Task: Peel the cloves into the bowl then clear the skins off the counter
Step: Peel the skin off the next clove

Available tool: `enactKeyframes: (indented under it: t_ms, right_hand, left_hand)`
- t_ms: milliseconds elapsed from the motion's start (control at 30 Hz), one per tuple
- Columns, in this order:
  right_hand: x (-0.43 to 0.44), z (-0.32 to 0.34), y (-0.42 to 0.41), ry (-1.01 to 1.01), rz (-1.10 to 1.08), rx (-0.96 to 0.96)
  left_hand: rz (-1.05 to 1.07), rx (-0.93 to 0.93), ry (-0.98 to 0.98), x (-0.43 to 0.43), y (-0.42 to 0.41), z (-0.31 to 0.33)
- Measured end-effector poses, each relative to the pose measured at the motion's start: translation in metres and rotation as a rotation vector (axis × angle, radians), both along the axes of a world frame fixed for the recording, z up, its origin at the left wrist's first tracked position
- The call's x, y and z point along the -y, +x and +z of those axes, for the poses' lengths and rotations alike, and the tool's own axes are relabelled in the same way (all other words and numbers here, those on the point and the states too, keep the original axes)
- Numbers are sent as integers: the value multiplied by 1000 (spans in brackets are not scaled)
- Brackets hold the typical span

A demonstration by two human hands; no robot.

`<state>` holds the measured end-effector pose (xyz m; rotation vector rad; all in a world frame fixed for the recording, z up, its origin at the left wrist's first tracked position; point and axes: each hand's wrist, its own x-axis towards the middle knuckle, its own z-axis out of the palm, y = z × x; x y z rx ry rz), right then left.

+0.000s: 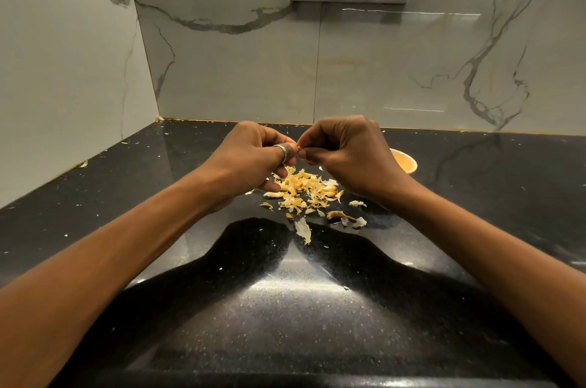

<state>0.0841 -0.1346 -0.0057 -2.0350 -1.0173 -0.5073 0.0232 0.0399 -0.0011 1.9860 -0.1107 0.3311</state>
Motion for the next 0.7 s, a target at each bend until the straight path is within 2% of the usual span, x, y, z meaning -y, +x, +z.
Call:
enactKeyframes:
  t_ms: [700]
  right_hand:
    - [0,0,-3,-6,-6,-6]
  left_hand:
    - [13,17,38,0,1,-3]
